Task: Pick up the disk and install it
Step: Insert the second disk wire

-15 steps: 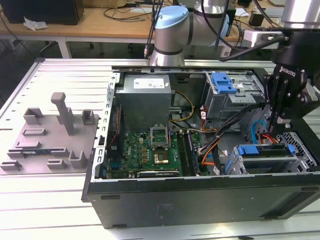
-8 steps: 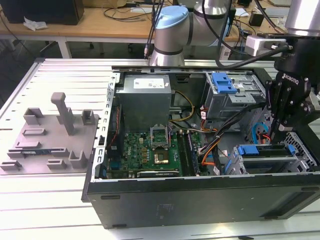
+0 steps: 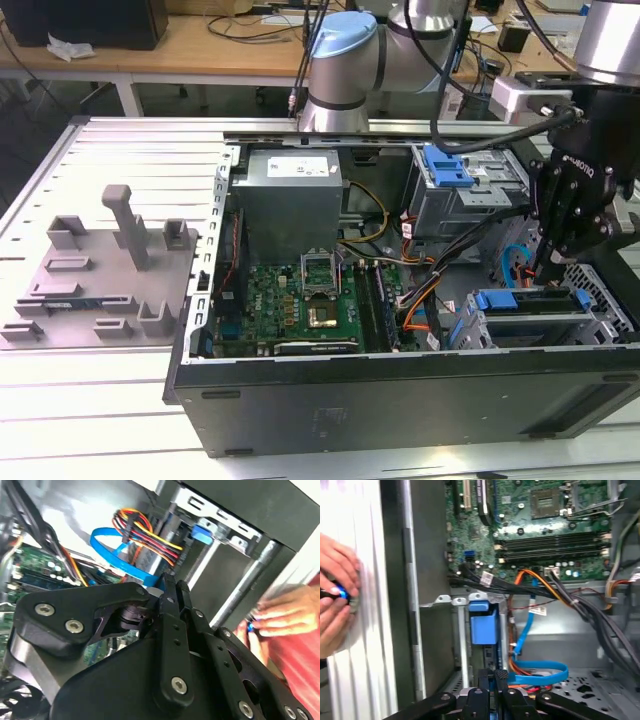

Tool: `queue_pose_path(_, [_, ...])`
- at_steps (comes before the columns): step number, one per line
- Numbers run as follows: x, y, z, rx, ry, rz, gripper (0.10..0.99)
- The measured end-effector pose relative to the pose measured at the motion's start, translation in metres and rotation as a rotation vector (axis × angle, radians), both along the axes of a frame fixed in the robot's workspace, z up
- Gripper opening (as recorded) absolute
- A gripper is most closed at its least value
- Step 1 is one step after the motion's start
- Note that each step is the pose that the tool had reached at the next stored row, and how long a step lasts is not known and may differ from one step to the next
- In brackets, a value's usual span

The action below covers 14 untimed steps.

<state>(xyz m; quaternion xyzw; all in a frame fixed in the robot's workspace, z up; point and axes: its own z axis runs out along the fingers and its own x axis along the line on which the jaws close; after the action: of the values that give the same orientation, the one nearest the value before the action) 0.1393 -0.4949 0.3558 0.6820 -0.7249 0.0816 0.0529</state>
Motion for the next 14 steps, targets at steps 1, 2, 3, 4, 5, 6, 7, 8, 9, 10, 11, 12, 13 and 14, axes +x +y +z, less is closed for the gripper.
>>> queue_pose_path(1, [0.0, -0.0016, 0.0, 0.017, -0.0033, 0.0, 0.161])
queue_pose_path(2, [0.0, -0.0034, 0.0, 0.032, -0.0057, 0.0, 0.161])
queue_pose_path(3, [0.0, -0.0049, 0.0, 0.045, -0.0079, 0.0, 0.161])
queue_pose_path(4, [0.0, -0.0064, 0.0, 0.058, -0.0099, 0.0, 0.161])
queue_pose_path(5, [0.0, -0.0086, 0.0, 0.076, -0.0122, 0.0, 0.161])
queue_pose_path(6, [0.0, -0.0108, 0.0, 0.091, -0.0138, 0.0, 0.161])
queue_pose_path(7, [0.0, -0.0125, -0.0001, 0.101, -0.0148, 0.0, 0.161])
queue_pose_path(8, [-0.0001, -0.0161, -0.0002, 0.12, -0.016, 0.0, 0.161])
queue_pose_path(9, [-0.0007, -0.0208, -0.0007, 0.138, -0.0167, -0.001, 0.161])
queue_pose_path(10, [-0.0016, -0.0235, -0.0011, 0.146, -0.0169, 0.0, 0.161])
queue_pose_path(11, [-0.0027, -0.0254, -0.0014, 0.152, -0.0169, 0.0, 0.161])
queue_pose_path(12, [-0.0028, -0.0267, -0.0017, 0.156, -0.0169, 0.0, 0.161])
queue_pose_path(13, [-0.0028, -0.0281, -0.0021, 0.159, -0.0169, 0.0, 0.161])
queue_pose_path(14, [-0.0029, -0.0299, -0.0028, 0.161, -0.0169, 0.0, 0.161])
